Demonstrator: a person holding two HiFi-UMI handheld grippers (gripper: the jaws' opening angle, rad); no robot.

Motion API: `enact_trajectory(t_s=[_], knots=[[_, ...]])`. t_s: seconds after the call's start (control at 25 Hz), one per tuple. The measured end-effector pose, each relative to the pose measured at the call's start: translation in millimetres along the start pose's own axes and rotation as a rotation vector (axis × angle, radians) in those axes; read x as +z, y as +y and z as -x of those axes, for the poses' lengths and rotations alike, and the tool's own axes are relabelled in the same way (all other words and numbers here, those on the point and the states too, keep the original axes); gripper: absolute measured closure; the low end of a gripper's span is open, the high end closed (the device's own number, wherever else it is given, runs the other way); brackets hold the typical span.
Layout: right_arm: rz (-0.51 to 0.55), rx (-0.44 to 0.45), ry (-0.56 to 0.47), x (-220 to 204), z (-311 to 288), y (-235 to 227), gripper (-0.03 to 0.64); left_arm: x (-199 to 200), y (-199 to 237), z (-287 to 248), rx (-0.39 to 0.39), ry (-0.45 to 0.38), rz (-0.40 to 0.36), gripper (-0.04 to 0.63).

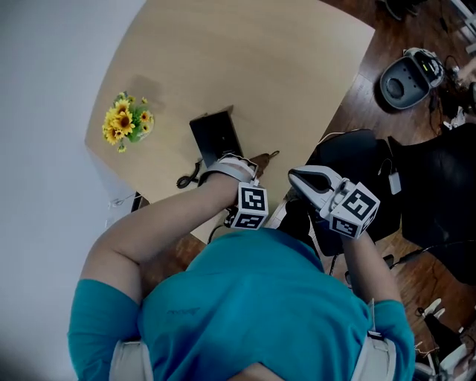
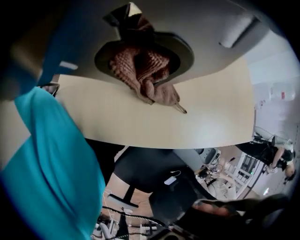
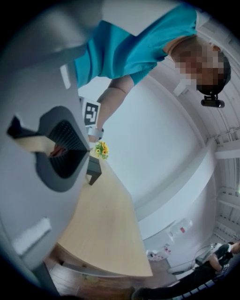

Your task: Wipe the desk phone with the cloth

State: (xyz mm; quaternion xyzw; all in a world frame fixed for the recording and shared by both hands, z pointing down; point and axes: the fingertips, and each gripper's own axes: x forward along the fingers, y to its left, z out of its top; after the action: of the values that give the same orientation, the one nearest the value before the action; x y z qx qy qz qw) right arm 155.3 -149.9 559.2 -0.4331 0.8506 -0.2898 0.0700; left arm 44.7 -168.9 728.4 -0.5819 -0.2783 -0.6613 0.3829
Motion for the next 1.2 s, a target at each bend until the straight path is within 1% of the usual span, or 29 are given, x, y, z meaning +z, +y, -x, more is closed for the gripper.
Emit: enact_trajectory(t_s=[0.08, 0.16, 0.2, 0.24, 0.28, 0.4, 0.44, 0.52, 0.56, 0.64, 0.76, 0.84, 0.92, 1.0, 1.12, 1.2], knots=[[-0.002, -0.009, -0.002, -1, 2, -4, 0.614, -10, 28, 17, 0.008, -0.064, 0.104, 0.485], [-0.006, -0.022, -0.004, -4, 5, -9, 0.614, -36, 83, 47, 0.041, -0.116, 0.230, 0.485], [-0.008, -0.028, -0.004, -5, 6, -11, 0.614, -53, 114, 64, 0.063, -0.127, 0.283, 0.485], [-0.011, -0.032, -0.005, -6, 7, -12, 0.614, -70, 140, 75, 0.068, -0.133, 0.329, 0.485], [-0.014, -0.035, -0.006, -7, 8, -13, 0.614, -84, 155, 76, 0.040, -0.138, 0.372, 0.485], [-0.026, -0.042, -0.009, -8, 11, -13, 0.614, -112, 163, 50, -0.158, -0.147, 0.514, 0.485], [-0.030, -0.046, -0.011, -8, 13, -15, 0.614, -120, 166, 46, -0.207, -0.146, 0.571, 0.485], [-0.040, -0.059, -0.012, -8, 16, -20, 0.614, -123, 174, 39, -0.309, -0.177, 0.700, 0.485], [-0.045, -0.067, -0.012, -10, 18, -24, 0.614, -123, 178, 35, -0.342, -0.183, 0.747, 0.483], [-0.053, -0.078, -0.009, -13, 21, -30, 0.614, -125, 185, 20, -0.357, -0.153, 0.789, 0.483], [-0.059, -0.084, -0.006, -16, 25, -34, 0.614, -126, 191, -6, -0.328, -0.094, 0.786, 0.483], [-0.064, -0.087, -0.005, -18, 29, -36, 0.614, -124, 194, -19, -0.294, -0.094, 0.777, 0.483], [-0.069, -0.090, -0.005, -19, 33, -38, 0.614, -123, 197, -25, -0.259, -0.132, 0.800, 0.483], [-0.069, -0.090, -0.003, -18, 34, -40, 0.614, -128, 200, -20, -0.248, -0.192, 0.847, 0.483], [-0.057, -0.087, 0.006, -16, 30, -39, 0.614, -146, 209, 13, -0.257, -0.299, 0.886, 0.483], [-0.053, -0.081, 0.009, -15, 24, -37, 0.614, -159, 209, 43, -0.289, -0.382, 0.918, 0.483]])
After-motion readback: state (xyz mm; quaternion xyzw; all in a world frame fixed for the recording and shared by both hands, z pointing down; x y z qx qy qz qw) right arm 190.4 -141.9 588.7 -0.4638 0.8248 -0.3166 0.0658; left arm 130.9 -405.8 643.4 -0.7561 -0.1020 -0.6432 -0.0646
